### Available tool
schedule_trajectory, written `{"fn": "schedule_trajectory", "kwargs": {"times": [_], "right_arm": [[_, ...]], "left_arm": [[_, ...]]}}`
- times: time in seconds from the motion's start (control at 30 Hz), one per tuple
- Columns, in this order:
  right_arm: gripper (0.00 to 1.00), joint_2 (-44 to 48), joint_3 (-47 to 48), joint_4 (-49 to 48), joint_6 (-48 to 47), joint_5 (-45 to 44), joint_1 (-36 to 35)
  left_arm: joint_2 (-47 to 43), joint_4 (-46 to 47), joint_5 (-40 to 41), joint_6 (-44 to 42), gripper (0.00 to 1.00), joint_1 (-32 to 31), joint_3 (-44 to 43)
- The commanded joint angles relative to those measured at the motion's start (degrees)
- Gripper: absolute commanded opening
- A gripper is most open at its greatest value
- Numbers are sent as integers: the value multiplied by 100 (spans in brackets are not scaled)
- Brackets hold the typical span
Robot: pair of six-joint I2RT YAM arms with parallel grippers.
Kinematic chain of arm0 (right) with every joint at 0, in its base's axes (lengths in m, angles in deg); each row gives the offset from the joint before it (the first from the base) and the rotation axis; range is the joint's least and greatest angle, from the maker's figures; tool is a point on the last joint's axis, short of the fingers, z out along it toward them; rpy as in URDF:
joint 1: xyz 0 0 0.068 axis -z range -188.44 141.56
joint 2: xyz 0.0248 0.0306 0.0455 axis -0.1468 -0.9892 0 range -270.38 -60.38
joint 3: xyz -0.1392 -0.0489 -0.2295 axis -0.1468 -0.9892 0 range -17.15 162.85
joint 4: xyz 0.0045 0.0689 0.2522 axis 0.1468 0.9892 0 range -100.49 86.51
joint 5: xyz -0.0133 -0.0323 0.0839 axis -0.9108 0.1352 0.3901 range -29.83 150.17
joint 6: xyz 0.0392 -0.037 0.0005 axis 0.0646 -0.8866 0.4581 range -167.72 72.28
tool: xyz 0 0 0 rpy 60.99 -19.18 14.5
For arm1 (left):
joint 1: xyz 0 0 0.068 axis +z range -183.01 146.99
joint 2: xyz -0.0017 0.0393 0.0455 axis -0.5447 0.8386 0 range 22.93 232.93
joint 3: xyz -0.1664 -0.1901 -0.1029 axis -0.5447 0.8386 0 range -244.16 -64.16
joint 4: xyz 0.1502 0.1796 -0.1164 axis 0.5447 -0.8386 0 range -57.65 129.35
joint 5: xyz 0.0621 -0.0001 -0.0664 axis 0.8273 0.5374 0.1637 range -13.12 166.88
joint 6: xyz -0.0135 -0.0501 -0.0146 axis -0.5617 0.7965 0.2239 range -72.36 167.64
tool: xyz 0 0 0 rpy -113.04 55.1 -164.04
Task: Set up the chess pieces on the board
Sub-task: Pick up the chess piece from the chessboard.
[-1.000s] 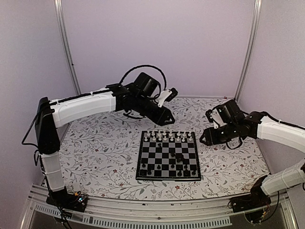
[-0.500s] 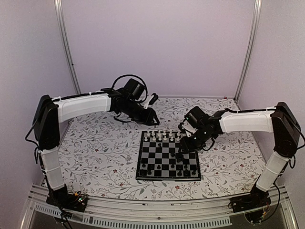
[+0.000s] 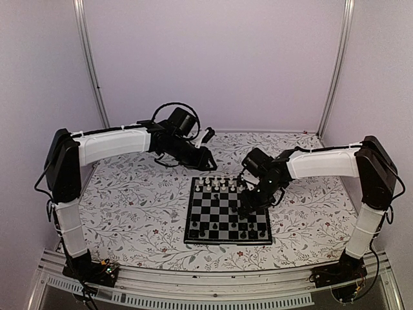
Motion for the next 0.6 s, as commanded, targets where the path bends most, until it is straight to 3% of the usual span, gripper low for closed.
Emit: {"fn": "schedule_trajectory", "kwargs": {"times": [0.0,0.27,0.57], "right_arm": [[41,-95,155,279,139,-123,-43],[32,-84,-13,396,180,-233,-96],[31,-49,-155,369,248,-289,-103]], "left_arm": [[-56,119,-134,88,35,34,80],[-28,242,-242,180,35,34,148],[-45,369,-376,293,35,21,238]]}}
